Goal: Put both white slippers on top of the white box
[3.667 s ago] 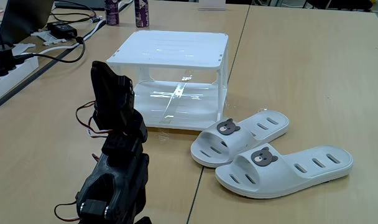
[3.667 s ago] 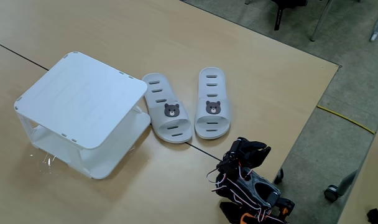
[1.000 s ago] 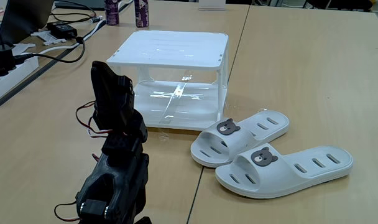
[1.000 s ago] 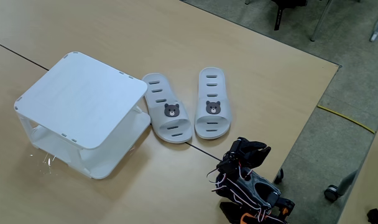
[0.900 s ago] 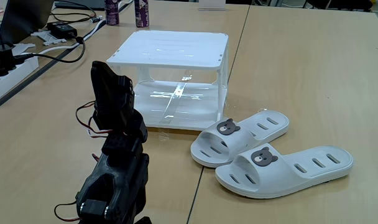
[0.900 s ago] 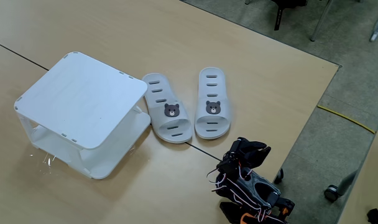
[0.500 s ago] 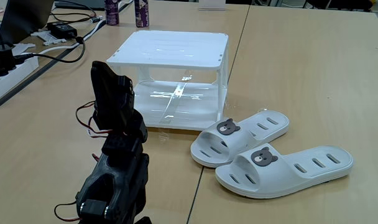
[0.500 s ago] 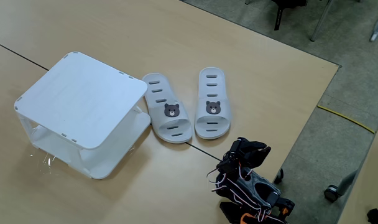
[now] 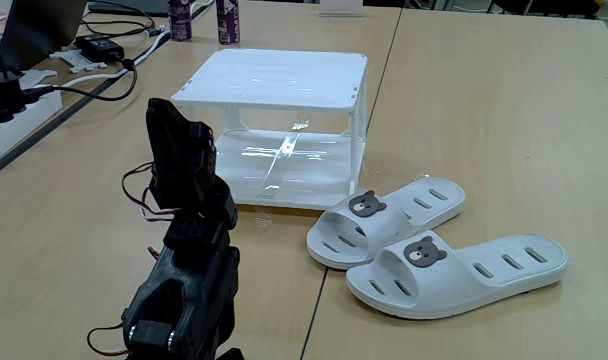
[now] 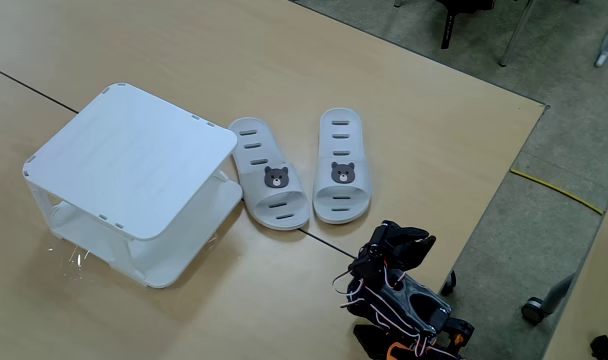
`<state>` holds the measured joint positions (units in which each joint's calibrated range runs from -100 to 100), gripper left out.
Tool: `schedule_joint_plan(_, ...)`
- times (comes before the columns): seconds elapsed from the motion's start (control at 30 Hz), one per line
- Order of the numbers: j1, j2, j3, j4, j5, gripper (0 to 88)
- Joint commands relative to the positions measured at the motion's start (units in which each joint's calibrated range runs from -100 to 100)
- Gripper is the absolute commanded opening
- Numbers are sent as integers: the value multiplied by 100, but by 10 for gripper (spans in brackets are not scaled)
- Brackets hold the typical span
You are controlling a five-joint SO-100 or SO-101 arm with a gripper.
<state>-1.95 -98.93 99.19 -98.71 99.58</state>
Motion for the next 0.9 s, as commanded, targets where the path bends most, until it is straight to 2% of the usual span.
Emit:
schedule_joint_plan(0.0, 39, -6, 36, -42, 42, 8)
schedule_joint_plan(0.2, 376, 1088, 81, -42, 42, 8)
schedule_joint_plan(0.5, 400, 5757, -45, -25, 42, 8)
schedule_joint_plan(0.87, 425, 9628, -9, 44, 42, 8)
